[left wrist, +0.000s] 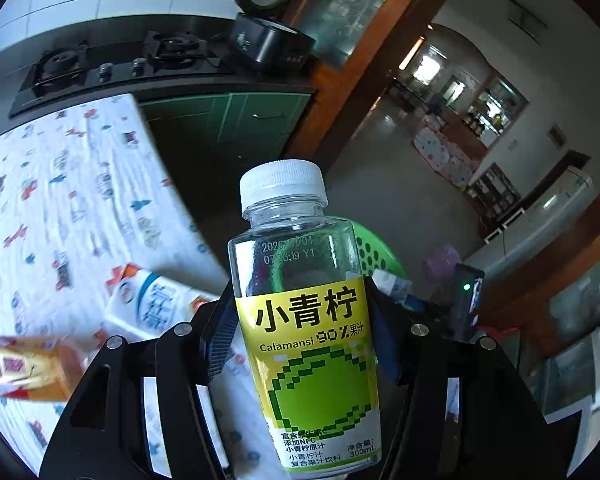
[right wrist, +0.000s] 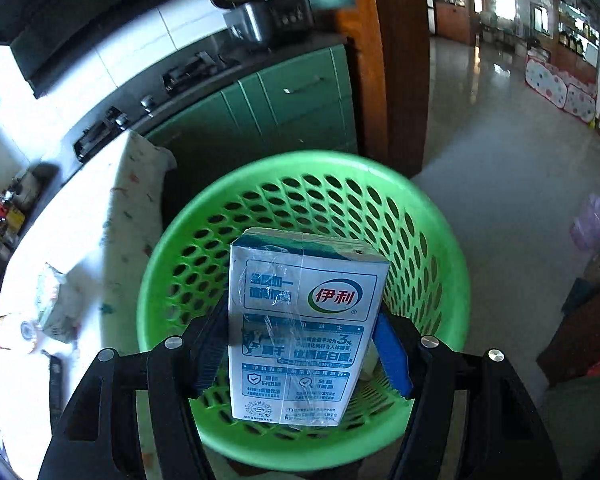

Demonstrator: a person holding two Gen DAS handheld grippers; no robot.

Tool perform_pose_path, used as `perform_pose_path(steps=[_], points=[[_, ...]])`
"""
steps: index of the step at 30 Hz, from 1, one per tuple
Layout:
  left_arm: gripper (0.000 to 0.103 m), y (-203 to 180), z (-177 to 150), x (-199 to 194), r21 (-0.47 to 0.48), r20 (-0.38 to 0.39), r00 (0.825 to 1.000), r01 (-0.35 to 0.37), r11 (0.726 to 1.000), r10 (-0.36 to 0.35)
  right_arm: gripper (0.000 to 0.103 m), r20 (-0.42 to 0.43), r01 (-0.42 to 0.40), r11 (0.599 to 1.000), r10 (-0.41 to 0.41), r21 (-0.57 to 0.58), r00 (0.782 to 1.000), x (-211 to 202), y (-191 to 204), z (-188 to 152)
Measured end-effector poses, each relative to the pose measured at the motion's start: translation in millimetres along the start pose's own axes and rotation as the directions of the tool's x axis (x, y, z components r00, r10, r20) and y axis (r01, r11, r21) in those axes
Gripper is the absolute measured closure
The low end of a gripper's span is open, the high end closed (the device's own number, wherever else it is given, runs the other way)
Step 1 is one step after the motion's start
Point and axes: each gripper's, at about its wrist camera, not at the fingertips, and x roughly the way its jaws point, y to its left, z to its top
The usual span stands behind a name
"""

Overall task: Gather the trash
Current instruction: 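Drop the carton into the basket with the right tool while the left tool carries the bottle over it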

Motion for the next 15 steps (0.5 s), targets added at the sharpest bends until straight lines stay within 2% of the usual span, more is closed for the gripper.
perform_pose_path(steps=[5,7,8,15], points=[[0.045,-19.9,14.6,45.2,0.024,-0.040,0.999,0.026,0.999,-0.025,0.039,-0.044,0.004,1.000,-0.004,0.004,0.999,24.0,-5.0,-4.0],[0.045,-26.7,17.5,62.1,0.035,-0.058,0.998,0.032,0.999,-0.030,0.034,-0.052,0.005,1.000,-0.005,0.000,0.999,29.0,-6.3,-5.2],[0.045,-28.8,18.4,68.8,0.041,-0.067,0.997,0.032,0.999,-0.030,0.030,-0.050,0.004,1.000,-0.004,-0.001,0.999,28.2,-6.3,-6.9],[0.045,-49.8,24.8,115.0,0.085,-0.109,0.992,0.065,0.994,-0.056,0.030,-0.011,0.023,0.999,-0.023,-0.028,1.000,13.3,-9.1,-10.1]])
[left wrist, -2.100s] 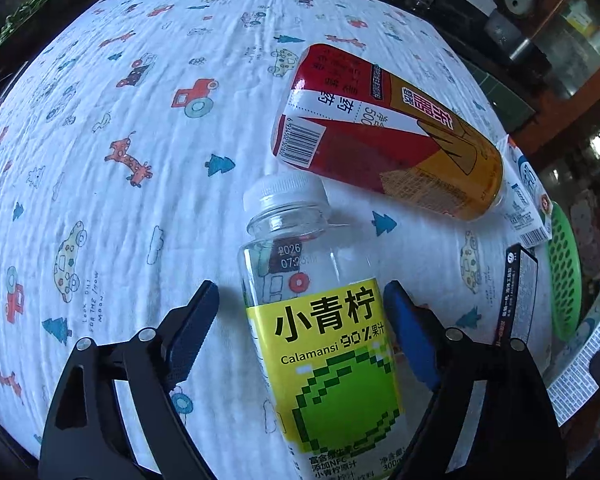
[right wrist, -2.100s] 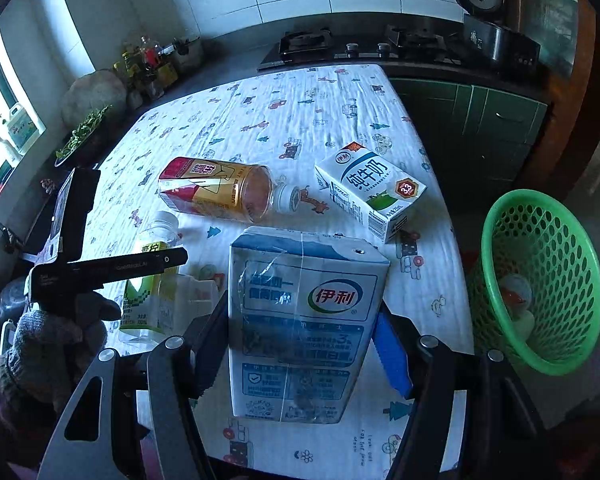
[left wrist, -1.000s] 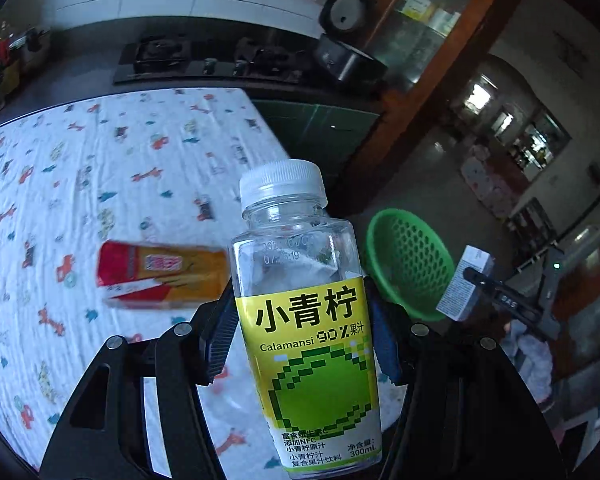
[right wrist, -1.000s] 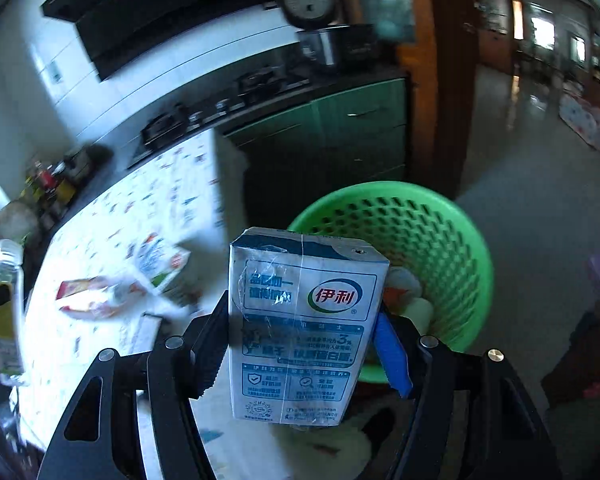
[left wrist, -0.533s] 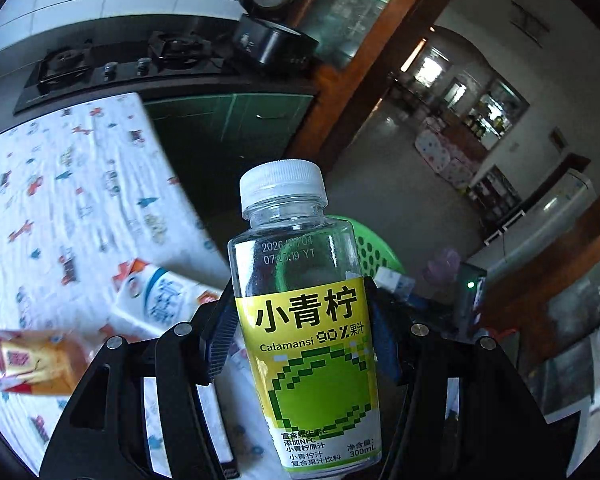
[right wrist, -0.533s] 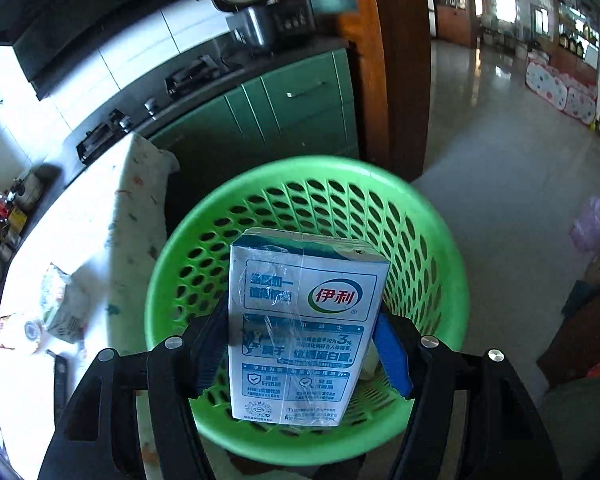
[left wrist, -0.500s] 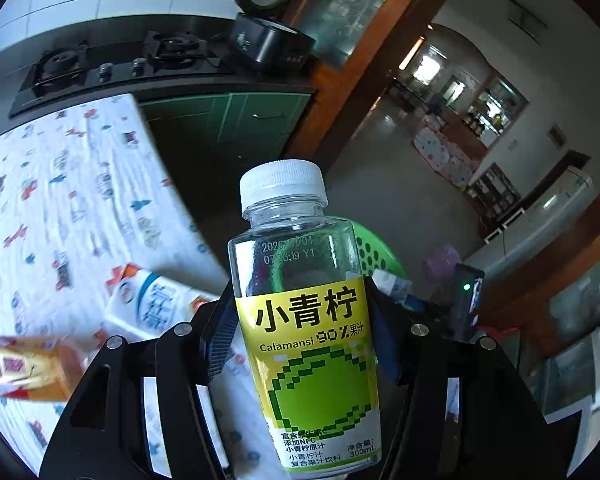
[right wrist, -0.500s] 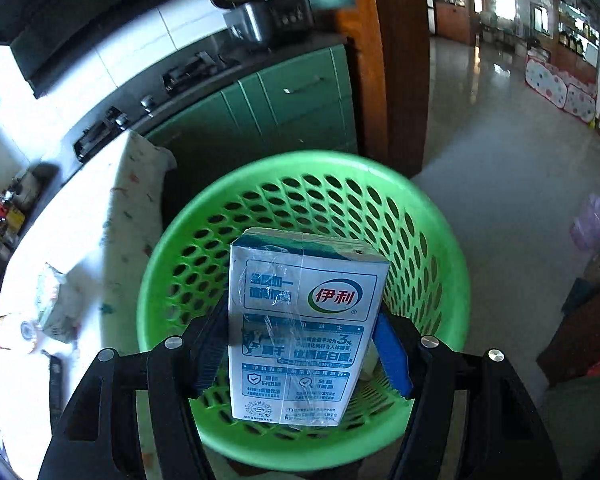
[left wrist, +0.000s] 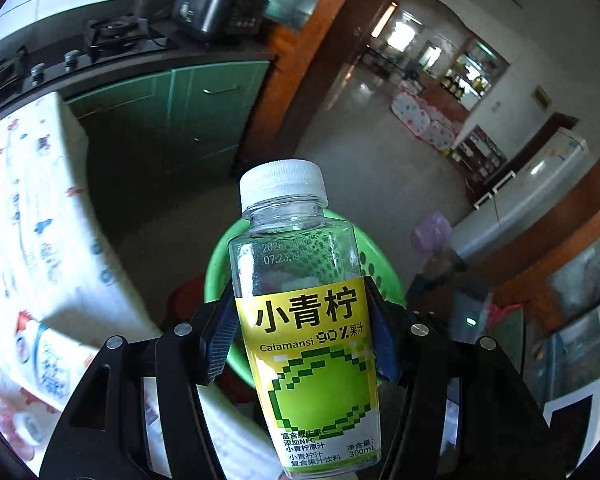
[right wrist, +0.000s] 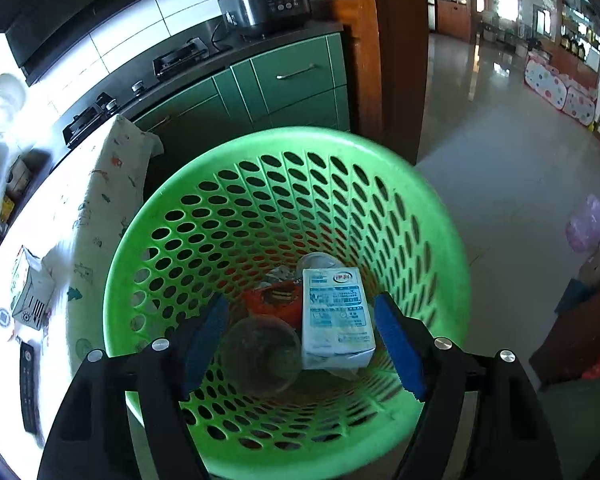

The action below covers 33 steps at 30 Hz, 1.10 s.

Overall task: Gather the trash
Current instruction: 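Drop the carton into the basket with the right tool while the left tool carries the bottle over it, then open the left tool over the green basket to drop the Calamansi bottle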

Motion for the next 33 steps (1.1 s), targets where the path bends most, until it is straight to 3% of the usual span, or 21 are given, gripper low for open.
perform_pose_path(steps=[8,18,25,30,33], points=[[0.045,-10.4,1.0,53.6,0.028,-0.058,0.998,-0.002,1.000,0.004,0.027,0.058,-0.003,1.000,0.003,0.006,0.998,-40.3,-15.0,-16.4],[0.043,-8.8,-13.4,109.7,0.043,-0.153,0.985,-0.070,0.997,0.076,0.027,0.081,-0.011,1.000,0.009,0.029,0.997,-56.0,-30.8,-39.1],[0.027,-19.2,-20.0,104.3,0.079,-0.143,0.986,-0.078,0.994,0.089,0.027,0.070,-0.023,0.999,0.020,0.045,0.997,-53.5,-32.9,-46.4],[0.027,-25.8,-20.8,76.2,0.102,-0.114,0.990,-0.072,0.992,0.083,0.027,0.078,-0.028,0.999,0.025,0.039,0.997,-62.3,-27.4,-49.4],[0.027,-26.1,-21.4,44.4,0.124,-0.073,0.991,-0.107,0.987,0.116,0.027,0.089,-0.039,0.999,0.037,0.030,0.995,-72.0,-21.5,-52.1]])
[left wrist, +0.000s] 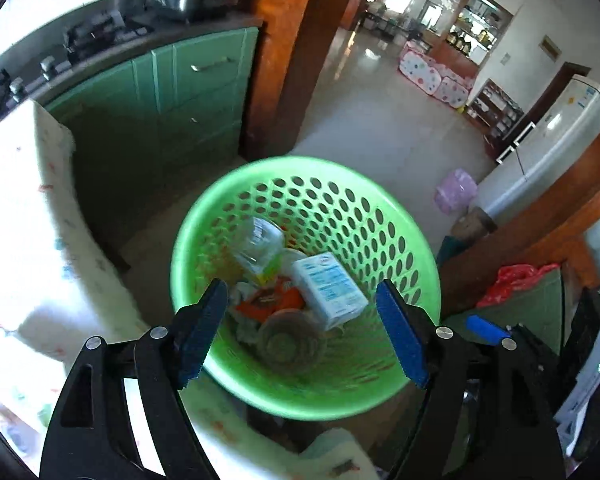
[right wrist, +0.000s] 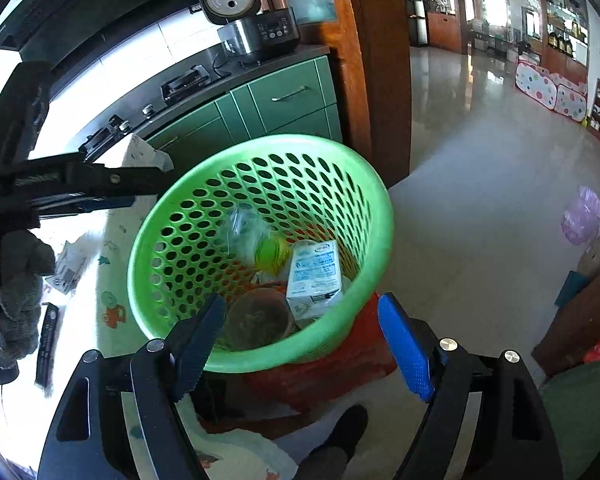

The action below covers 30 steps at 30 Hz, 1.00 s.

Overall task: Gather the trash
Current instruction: 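Open the left tool over the green basket to drop the Calamansi bottle, then move the left tool back over the table toward the black rectangular box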

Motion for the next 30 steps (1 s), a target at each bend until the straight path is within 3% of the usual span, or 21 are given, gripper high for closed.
perform_pose_path(steps=[9,12,15,23,30], points=[[0.027,36.6,-42.4,-104.6,-0.014,0.091,0.990,-0.108,0.994,0.109,0.026,0.039,-0.058,0.997,0.060,-0.058,0.997,-34.6,44.3,-9.7],[0.027,55.8,-64.3,-128.7,-0.035,0.097,0.982,-0.162,0.986,0.164,0.025,0.046,-0.077,0.993,0.081,-0.088,0.996,-42.3,62.4,-13.1],[0.027,77.5,-89.4,-143.2,-0.079,0.081,0.981,-0.169,0.982,0.175,0.024,0.045,-0.098,0.989,0.104,-0.115,0.994,-46.7,78.6,-16.2],[0.027,106.6,-145.6,-130.6,-0.113,0.014,0.977,-0.212,0.971,0.214,0.024,0.037,-0.124,0.978,0.132,-0.165,0.991,-50.2,113.4,-21.9],[0.027,118.2,-160.0,-101.3,-0.135,-0.045,0.968,-0.251,0.958,0.248,0.024,0.044,-0.119,0.976,0.129,-0.182,0.991,-58.9,121.4,-23.2]])
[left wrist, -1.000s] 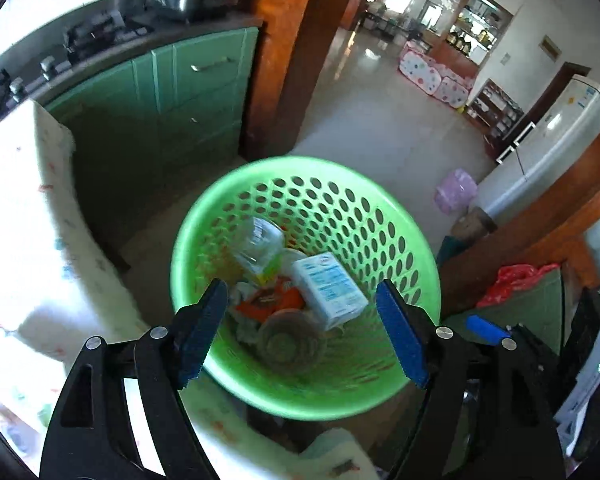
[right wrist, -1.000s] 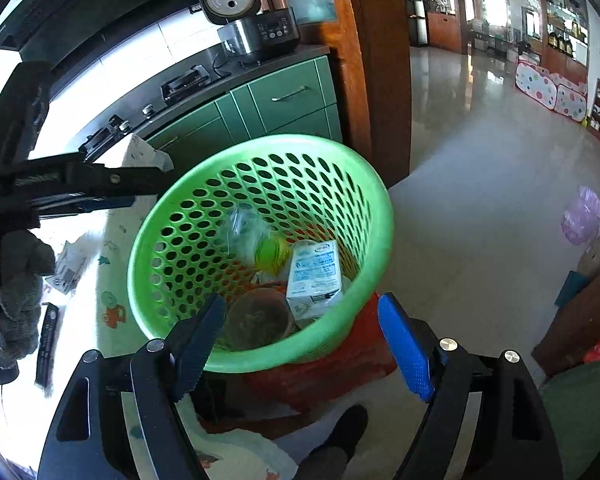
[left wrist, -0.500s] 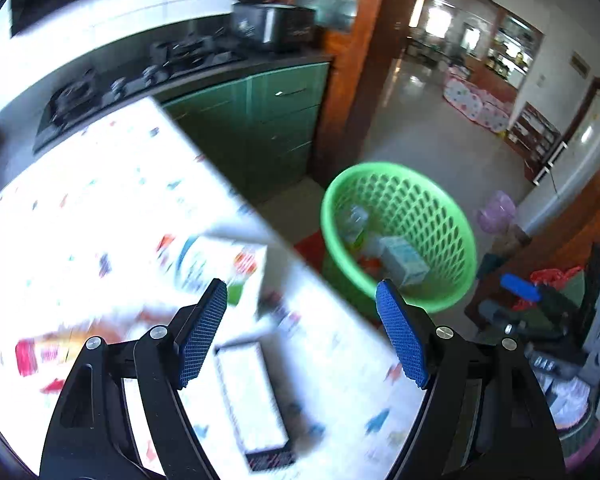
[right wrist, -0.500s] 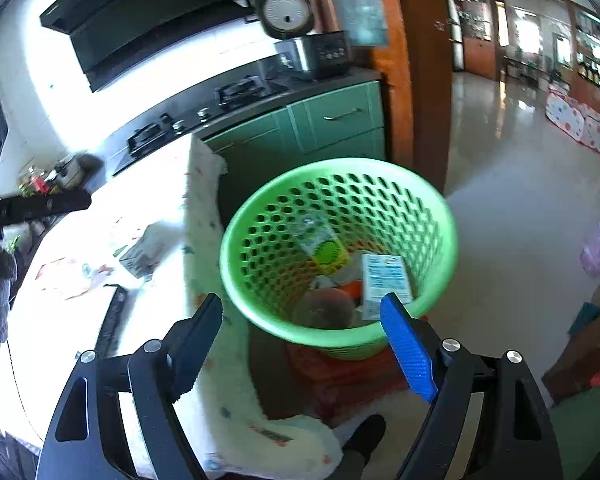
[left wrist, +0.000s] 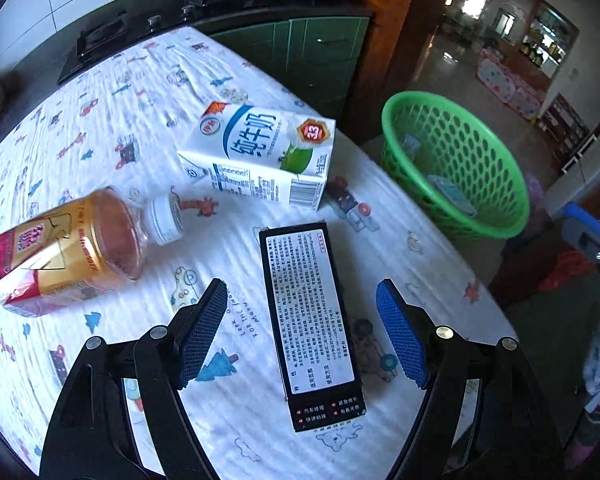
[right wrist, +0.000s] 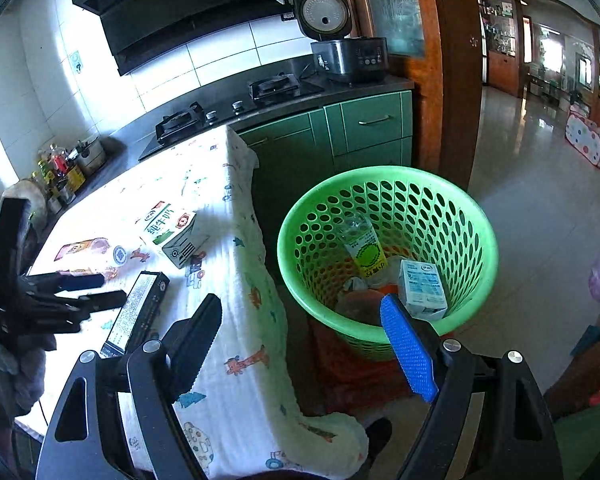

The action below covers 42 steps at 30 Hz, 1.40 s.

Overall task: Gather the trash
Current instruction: 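Move the left tool back over the table toward the black rectangular box, then close the left tool on the black rectangular box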

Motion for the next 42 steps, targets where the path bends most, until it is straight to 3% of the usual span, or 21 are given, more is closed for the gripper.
perform_pose_path(steps=[9,13,17,23,32,42], points=[[0.030,-2.4,-6.3,28.1,0.000,-0.054,0.998,-0.025,1.000,0.025,0.024,-0.025,0.001,1.000,-0.001,-0.011,1.000,5.7,1.6,-4.6],[0.033,-5.8,-7.0,28.4,0.018,-0.043,0.998,-0.049,0.999,0.050,0.024,-0.034,-0.003,1.000,0.003,-0.012,0.999,10.0,2.0,-4.7],[0.053,-6.7,-9.4,24.5,0.043,-0.022,0.997,-0.075,0.996,0.076,0.024,-0.041,-0.009,1.000,0.008,-0.015,0.999,14.9,4.7,-3.3],[0.055,-4.4,-14.4,15.6,0.029,-0.001,0.998,-0.062,0.998,0.063,0.024,-0.046,-0.022,0.999,0.021,-0.027,0.999,18.1,13.7,-2.8],[0.055,17.0,-7.4,-60.2,-0.022,0.155,0.988,-0.002,1.000,0.005,0.024,-0.061,-0.061,0.996,0.058,-0.062,0.996,20.0,36.7,-4.2],[0.055,73.2,-17.9,-136.2,-0.109,0.288,0.956,-0.035,0.993,0.065,0.024,-0.128,-0.210,0.967,0.193,-0.144,0.973,29.4,102.1,-22.9]])
